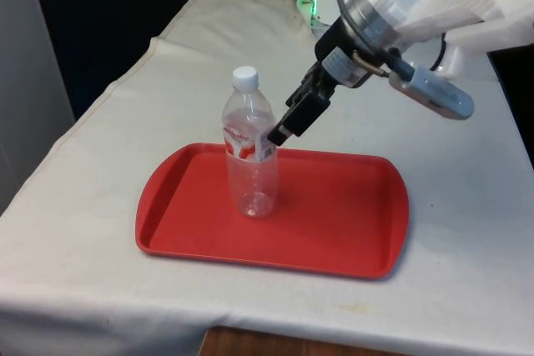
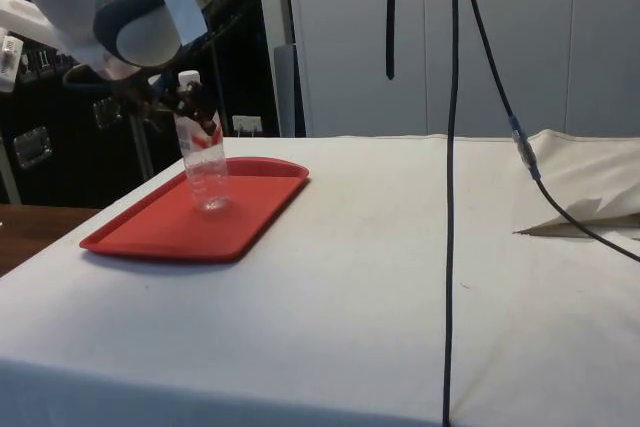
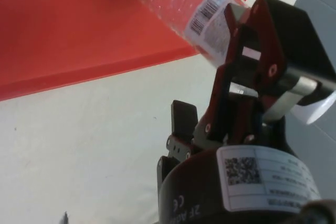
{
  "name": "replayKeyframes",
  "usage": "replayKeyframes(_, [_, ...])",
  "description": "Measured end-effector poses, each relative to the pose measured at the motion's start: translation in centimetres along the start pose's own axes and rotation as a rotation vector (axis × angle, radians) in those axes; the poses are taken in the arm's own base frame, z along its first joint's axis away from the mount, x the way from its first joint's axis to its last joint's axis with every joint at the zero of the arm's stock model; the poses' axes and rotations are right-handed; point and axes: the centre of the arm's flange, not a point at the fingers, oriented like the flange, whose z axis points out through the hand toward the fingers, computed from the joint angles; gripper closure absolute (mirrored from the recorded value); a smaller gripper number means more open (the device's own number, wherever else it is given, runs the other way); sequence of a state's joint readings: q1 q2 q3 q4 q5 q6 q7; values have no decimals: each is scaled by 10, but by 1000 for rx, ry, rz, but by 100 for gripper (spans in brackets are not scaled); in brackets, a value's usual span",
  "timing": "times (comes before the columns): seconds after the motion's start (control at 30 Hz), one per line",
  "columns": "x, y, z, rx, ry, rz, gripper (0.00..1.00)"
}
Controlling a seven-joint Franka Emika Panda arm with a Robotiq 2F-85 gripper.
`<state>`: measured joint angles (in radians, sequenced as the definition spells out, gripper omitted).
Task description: Place the bottle upright on the tray.
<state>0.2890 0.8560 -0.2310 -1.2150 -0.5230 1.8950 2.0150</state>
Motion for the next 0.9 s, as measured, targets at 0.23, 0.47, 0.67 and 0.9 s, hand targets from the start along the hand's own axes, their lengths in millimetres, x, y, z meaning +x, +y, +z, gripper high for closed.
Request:
replayKeyframes(0.23, [-7, 1, -9, 0, 2, 4, 0])
replayKeyframes(0.47, [-12, 2, -19, 3, 3, 9, 0])
replayKeyframes(0.67, [-10, 1, -26, 2, 6, 15, 0])
replayKeyframes(0.9, [2, -4, -40, 1, 3, 29, 0])
